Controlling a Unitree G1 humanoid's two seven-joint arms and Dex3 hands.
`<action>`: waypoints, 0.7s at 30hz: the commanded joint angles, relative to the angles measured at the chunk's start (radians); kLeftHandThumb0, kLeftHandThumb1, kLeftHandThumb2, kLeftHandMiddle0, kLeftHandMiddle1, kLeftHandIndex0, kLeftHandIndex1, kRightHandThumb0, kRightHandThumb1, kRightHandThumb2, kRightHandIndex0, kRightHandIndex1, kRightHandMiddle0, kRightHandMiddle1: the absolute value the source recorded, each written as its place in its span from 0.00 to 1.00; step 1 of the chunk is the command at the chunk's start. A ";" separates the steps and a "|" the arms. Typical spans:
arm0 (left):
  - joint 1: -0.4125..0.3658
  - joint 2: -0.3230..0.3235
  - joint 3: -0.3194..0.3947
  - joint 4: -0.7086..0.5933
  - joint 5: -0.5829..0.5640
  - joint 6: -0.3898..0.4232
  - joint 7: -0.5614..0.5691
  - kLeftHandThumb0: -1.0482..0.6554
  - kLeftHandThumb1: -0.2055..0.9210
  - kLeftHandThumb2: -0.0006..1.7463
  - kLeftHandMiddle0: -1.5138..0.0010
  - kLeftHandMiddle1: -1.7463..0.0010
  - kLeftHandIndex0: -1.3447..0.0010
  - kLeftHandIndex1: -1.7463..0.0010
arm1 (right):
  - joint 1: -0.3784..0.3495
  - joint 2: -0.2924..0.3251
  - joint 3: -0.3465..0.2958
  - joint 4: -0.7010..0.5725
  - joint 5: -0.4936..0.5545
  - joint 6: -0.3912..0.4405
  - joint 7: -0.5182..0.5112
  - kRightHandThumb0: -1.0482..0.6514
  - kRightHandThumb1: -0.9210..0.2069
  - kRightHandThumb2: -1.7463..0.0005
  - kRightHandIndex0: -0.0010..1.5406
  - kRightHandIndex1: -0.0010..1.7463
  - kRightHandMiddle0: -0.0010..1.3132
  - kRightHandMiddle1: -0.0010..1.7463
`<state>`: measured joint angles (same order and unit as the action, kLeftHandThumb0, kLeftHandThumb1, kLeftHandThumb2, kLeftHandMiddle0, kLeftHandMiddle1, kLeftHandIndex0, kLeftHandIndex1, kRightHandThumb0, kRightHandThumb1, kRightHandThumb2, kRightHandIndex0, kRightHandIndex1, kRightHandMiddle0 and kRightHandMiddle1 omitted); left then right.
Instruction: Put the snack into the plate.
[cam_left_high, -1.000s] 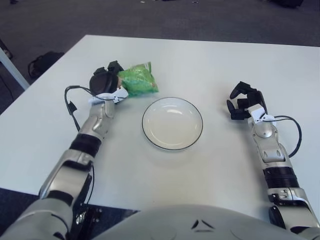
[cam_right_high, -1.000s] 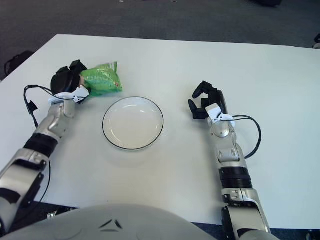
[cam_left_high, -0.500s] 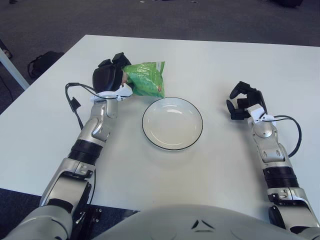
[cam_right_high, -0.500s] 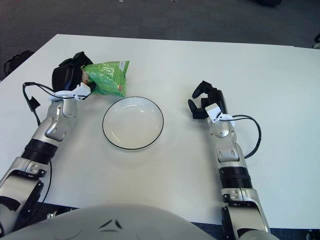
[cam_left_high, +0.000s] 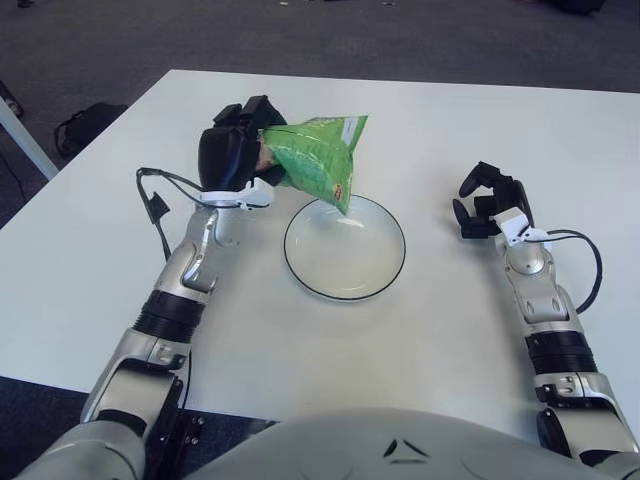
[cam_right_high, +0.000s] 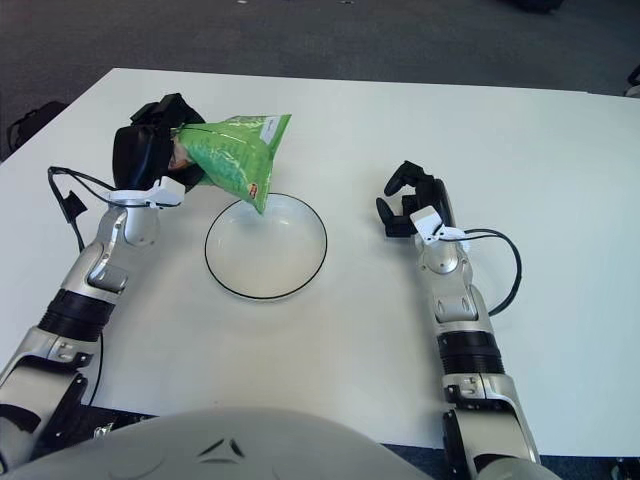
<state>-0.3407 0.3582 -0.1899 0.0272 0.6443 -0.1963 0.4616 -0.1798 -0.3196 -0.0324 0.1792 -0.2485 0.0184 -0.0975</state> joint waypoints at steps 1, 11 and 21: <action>0.009 -0.009 0.018 -0.052 0.002 -0.015 -0.013 0.62 0.11 1.00 0.39 0.03 0.49 0.00 | 0.062 0.014 0.020 0.066 -0.011 0.056 0.018 0.31 0.61 0.19 0.86 1.00 0.52 1.00; 0.058 -0.031 0.022 -0.170 0.008 -0.031 -0.063 0.62 0.12 1.00 0.40 0.02 0.50 0.00 | 0.066 0.016 0.020 0.059 -0.008 0.052 0.019 0.31 0.61 0.19 0.86 1.00 0.52 1.00; 0.122 -0.068 -0.014 -0.265 0.034 -0.038 -0.132 0.61 0.12 1.00 0.40 0.01 0.50 0.00 | 0.068 0.014 0.024 0.060 -0.014 0.040 0.013 0.31 0.62 0.18 0.86 1.00 0.53 1.00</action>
<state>-0.2364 0.3014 -0.1874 -0.2111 0.6618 -0.2237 0.3509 -0.1778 -0.3194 -0.0321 0.1786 -0.2502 0.0171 -0.1036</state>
